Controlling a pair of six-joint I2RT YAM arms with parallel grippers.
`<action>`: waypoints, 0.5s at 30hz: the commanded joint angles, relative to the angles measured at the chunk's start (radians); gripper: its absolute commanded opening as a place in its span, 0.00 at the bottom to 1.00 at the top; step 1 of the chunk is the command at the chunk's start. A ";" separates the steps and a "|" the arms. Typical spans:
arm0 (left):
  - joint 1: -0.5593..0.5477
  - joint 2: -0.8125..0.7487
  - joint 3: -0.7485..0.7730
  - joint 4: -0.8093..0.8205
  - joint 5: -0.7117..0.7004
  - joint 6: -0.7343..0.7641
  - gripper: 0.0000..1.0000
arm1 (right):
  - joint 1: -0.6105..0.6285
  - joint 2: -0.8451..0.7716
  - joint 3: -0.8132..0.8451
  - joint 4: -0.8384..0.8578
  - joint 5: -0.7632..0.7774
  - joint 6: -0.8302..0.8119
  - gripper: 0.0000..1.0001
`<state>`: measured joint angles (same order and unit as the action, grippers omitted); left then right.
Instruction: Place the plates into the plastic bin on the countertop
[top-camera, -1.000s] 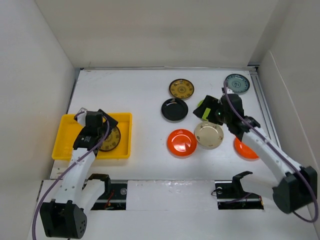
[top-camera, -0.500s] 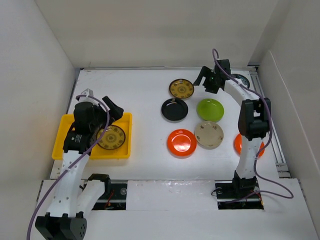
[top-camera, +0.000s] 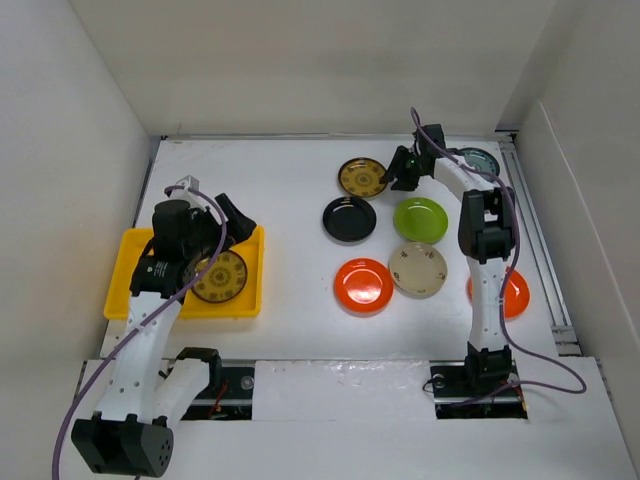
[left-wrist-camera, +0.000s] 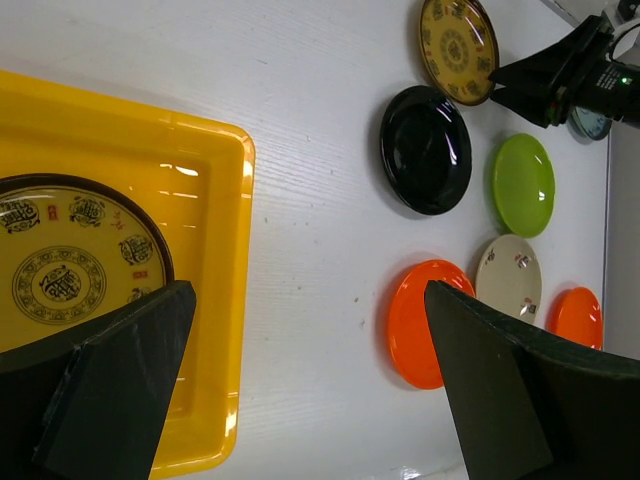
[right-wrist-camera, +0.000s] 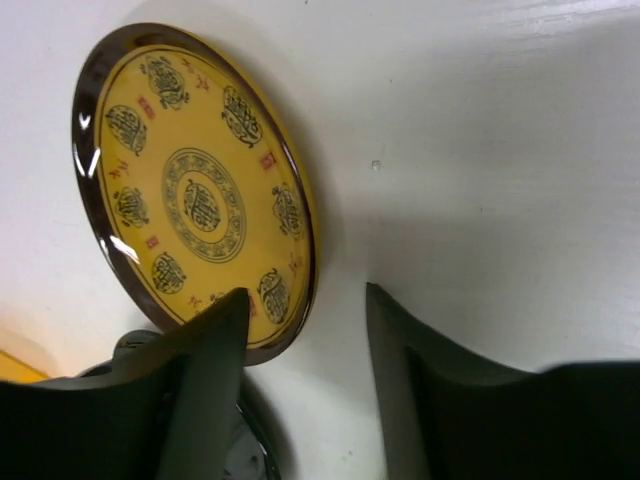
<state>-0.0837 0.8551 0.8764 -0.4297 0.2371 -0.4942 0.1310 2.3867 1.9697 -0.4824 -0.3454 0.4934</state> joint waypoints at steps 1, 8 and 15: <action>-0.002 -0.025 -0.002 0.042 0.022 0.022 1.00 | -0.004 0.045 0.043 -0.033 -0.003 0.010 0.51; -0.002 -0.016 -0.002 0.042 0.031 0.022 1.00 | -0.013 0.106 0.126 -0.068 -0.062 0.051 0.28; -0.002 0.018 -0.025 0.130 0.175 0.032 1.00 | -0.034 0.094 0.110 0.013 -0.197 0.145 0.00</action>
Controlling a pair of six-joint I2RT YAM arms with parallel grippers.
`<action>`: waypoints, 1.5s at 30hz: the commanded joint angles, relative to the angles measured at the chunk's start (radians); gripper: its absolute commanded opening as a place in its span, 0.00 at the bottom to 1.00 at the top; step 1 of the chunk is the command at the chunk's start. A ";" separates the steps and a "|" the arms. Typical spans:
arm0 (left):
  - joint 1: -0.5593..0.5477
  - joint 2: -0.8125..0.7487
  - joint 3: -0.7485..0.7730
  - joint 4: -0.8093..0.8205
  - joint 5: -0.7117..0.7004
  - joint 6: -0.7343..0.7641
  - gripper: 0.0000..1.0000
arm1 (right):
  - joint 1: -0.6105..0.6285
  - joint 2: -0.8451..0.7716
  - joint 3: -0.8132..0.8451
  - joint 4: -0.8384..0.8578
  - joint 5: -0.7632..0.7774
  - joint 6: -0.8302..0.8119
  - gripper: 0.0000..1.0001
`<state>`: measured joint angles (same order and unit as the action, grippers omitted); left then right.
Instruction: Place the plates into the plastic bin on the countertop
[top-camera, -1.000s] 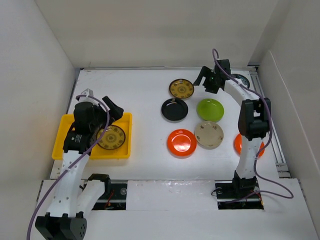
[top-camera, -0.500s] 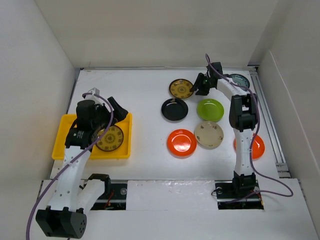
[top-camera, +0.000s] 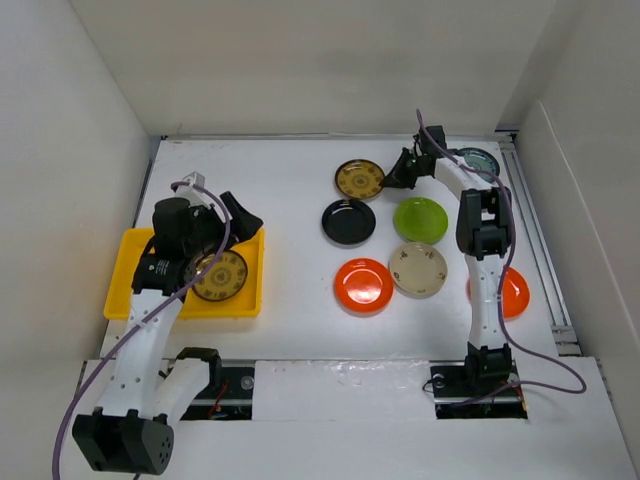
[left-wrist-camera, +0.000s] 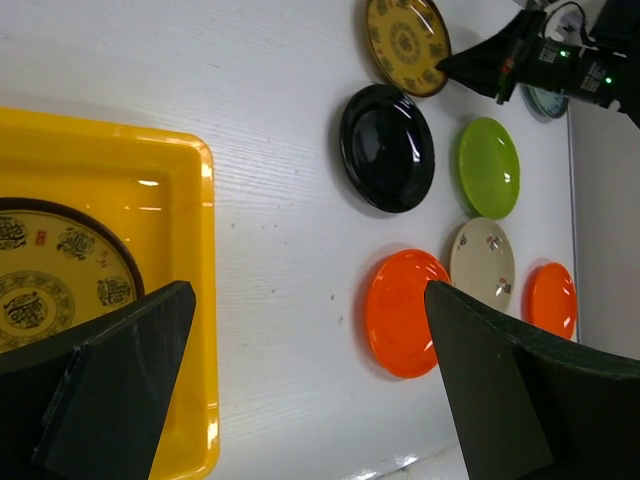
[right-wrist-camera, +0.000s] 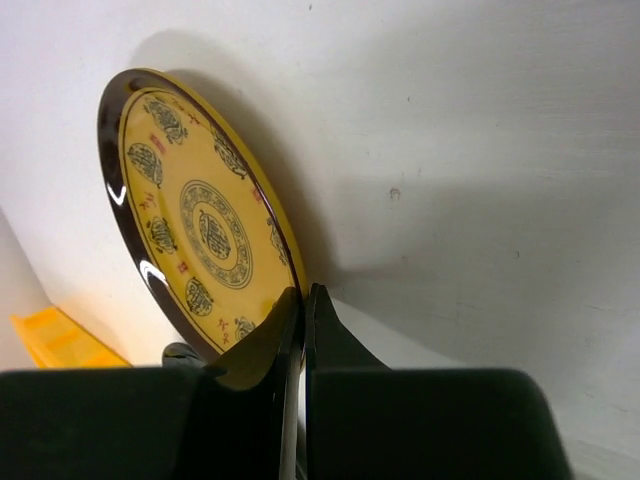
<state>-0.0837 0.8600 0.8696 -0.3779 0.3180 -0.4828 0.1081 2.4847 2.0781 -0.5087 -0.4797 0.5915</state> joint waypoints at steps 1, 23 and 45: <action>-0.002 0.042 -0.018 0.091 0.111 0.021 1.00 | -0.012 -0.024 -0.041 0.079 -0.063 0.060 0.00; -0.002 0.340 0.131 0.377 0.313 -0.094 0.89 | 0.444 -0.782 -0.582 0.317 0.070 0.070 0.00; 0.061 0.022 0.053 -0.122 -0.506 -0.276 0.00 | 0.407 -0.820 -0.754 0.286 0.280 0.024 0.99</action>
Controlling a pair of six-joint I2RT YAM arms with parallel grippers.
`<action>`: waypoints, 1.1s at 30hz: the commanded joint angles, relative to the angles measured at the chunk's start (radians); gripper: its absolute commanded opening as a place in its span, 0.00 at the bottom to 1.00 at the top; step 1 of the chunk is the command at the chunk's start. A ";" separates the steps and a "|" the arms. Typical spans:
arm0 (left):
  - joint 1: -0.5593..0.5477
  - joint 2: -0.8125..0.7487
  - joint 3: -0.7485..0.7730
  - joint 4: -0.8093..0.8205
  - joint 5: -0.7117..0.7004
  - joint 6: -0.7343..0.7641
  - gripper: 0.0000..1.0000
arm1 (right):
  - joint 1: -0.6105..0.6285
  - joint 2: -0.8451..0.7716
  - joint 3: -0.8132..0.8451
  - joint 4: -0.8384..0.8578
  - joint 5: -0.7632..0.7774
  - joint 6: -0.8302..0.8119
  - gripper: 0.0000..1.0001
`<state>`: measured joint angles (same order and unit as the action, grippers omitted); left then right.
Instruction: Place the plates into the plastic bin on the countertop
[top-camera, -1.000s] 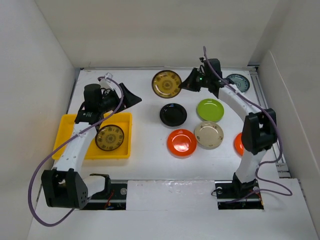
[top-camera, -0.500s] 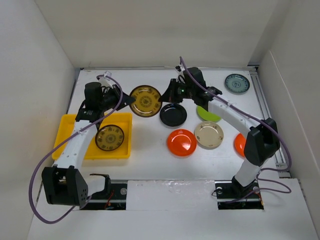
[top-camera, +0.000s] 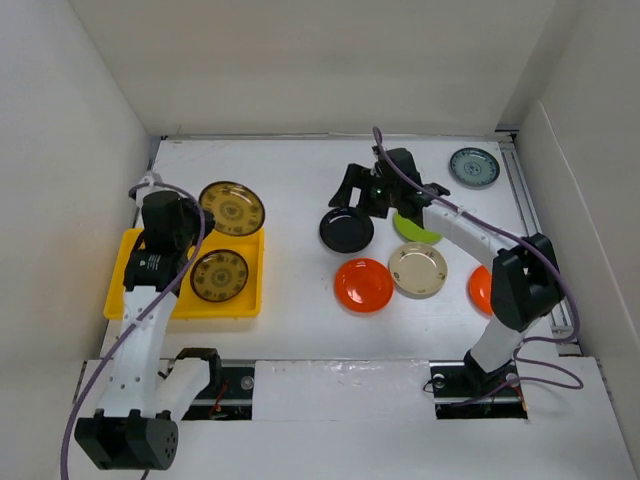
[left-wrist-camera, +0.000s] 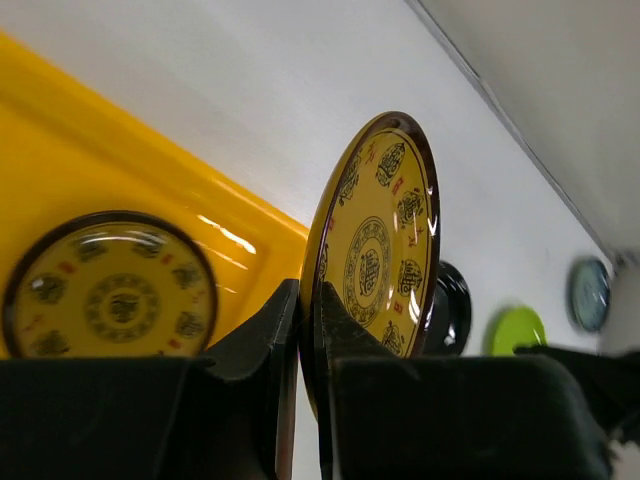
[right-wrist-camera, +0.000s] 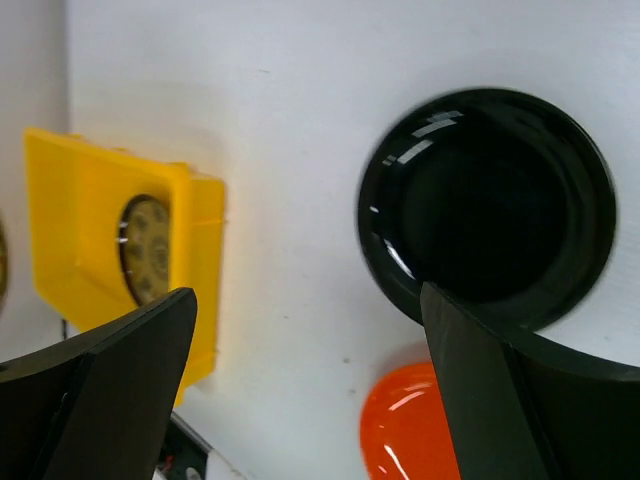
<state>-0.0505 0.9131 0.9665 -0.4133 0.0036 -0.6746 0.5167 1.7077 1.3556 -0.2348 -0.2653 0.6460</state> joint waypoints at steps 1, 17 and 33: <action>0.037 -0.031 -0.060 -0.105 -0.220 -0.107 0.00 | -0.001 -0.054 -0.045 0.012 0.066 -0.031 0.99; 0.037 -0.157 -0.302 -0.170 -0.436 -0.376 0.20 | -0.030 -0.224 -0.223 0.042 0.061 -0.049 0.99; 0.037 -0.231 -0.132 0.039 0.076 0.042 1.00 | -0.155 -0.082 -0.188 0.032 0.084 -0.078 0.99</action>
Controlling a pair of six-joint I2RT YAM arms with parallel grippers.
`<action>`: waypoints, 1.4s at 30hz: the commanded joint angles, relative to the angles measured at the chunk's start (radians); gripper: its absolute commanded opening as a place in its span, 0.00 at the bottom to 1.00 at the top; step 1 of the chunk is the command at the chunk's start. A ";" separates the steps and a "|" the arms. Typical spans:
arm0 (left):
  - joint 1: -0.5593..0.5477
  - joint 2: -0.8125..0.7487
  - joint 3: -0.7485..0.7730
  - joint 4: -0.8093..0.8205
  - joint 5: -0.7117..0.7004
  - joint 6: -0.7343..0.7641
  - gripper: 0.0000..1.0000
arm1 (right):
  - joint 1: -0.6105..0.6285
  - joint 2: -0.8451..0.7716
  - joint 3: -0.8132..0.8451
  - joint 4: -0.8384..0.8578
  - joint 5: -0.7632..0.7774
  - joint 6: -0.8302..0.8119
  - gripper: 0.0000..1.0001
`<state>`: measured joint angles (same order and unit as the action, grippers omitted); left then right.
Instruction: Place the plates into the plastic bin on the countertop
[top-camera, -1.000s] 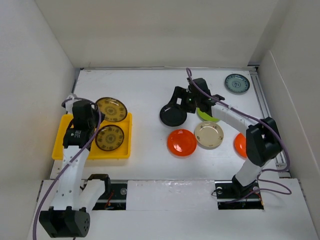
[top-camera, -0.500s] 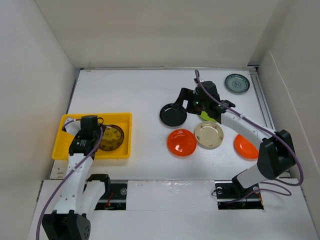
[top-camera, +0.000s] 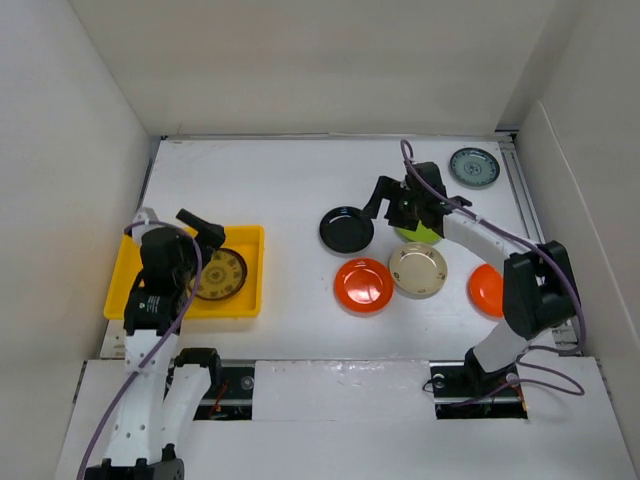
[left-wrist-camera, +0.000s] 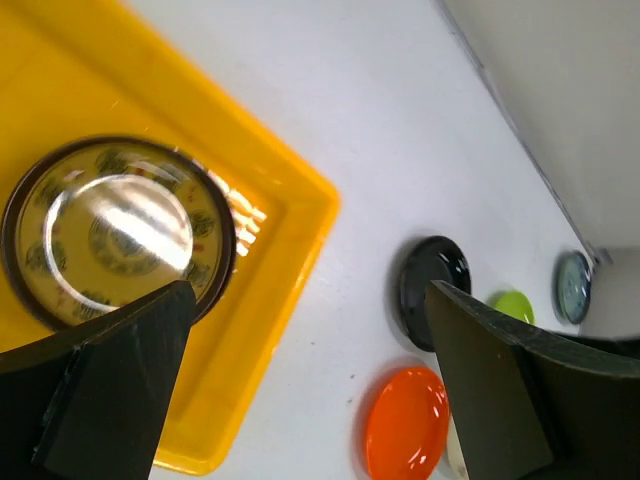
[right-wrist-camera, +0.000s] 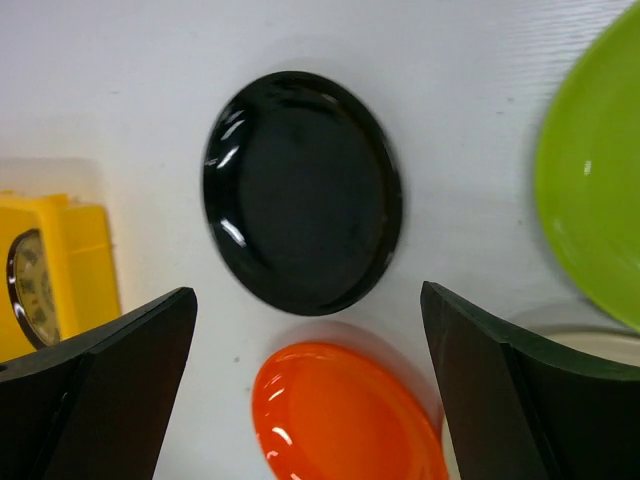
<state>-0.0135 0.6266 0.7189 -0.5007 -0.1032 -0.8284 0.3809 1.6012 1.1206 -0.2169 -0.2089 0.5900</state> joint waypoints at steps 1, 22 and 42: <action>0.000 0.083 0.154 0.081 0.183 0.250 1.00 | -0.019 0.048 0.047 0.014 0.028 -0.022 0.99; 0.000 0.134 0.244 0.143 0.224 0.362 1.00 | -0.048 0.351 0.119 0.079 -0.086 0.048 0.31; -0.098 0.616 0.248 0.446 0.798 0.287 0.97 | 0.144 0.003 0.171 0.091 -0.265 0.103 0.00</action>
<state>-0.1143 1.2507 0.9356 -0.1081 0.6388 -0.5365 0.5060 1.6249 1.2911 -0.1856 -0.3717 0.6758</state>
